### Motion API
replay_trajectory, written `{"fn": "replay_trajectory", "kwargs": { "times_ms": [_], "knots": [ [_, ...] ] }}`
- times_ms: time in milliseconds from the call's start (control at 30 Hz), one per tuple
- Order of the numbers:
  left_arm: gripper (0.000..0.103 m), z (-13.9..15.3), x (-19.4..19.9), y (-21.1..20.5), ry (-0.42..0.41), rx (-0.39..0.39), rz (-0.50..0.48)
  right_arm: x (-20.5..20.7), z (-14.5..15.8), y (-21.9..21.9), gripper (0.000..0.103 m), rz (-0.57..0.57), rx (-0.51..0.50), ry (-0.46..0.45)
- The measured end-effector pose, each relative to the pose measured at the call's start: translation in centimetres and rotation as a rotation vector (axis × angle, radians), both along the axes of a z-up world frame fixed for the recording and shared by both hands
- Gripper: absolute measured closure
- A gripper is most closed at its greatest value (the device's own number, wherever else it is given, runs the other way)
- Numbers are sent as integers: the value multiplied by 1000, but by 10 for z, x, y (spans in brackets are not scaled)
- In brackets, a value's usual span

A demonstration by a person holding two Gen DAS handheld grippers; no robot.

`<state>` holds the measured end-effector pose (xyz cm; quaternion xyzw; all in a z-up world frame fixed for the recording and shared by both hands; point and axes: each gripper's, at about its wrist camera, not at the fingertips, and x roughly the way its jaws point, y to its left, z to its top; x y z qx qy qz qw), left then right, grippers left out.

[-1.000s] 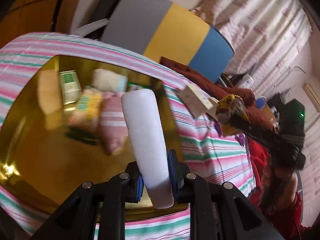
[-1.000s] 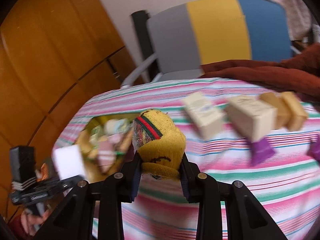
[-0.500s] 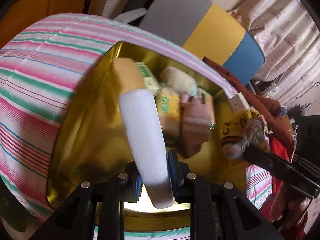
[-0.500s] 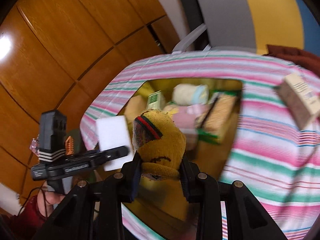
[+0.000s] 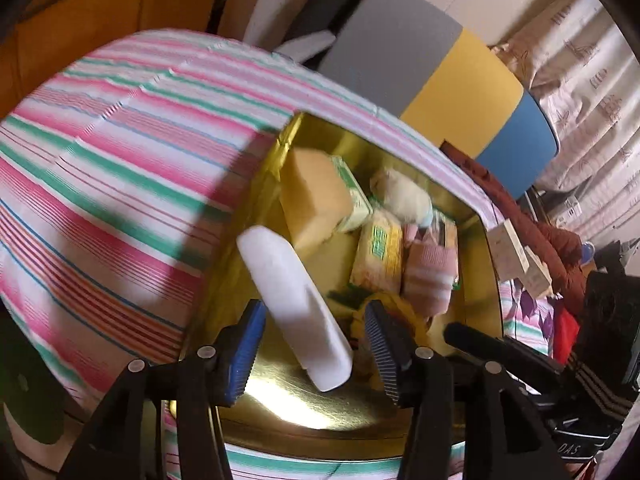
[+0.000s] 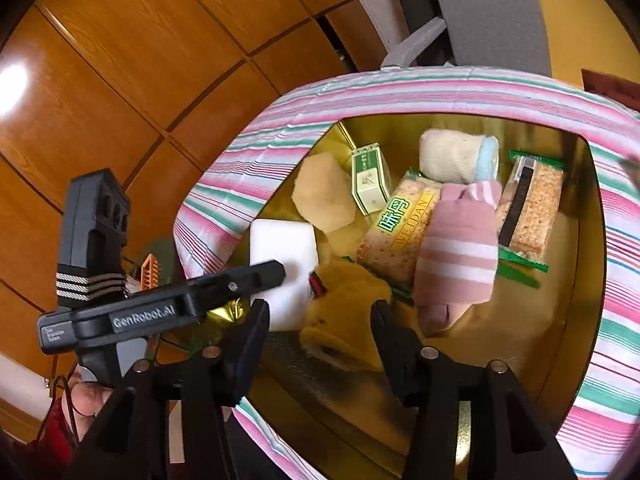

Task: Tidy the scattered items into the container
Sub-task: 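Carry the white foam block and yellow sock over the gold tray, then open the left tool to drop the foam block while the right tool releases the sock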

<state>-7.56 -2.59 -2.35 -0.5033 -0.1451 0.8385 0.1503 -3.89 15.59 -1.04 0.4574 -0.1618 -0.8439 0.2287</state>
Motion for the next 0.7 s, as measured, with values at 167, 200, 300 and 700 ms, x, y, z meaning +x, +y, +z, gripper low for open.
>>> {"fn": "replay_trajectory", "kwargs": {
  "times_ms": [167,200,300,700],
  "knots": [
    [50,19,7,-13,88,-15,83,11,12,9,43,-15,10,47],
    [50,20,6,-15,95,-8,89,12,15,12,43,-18,7,54],
    [50,24,12,-19,108,15,97,19,21,20,43,-33,-5,71],
    [50,23,24,37,87,71,-40,45,39,81,42,-141,11,111]
  ]
}}
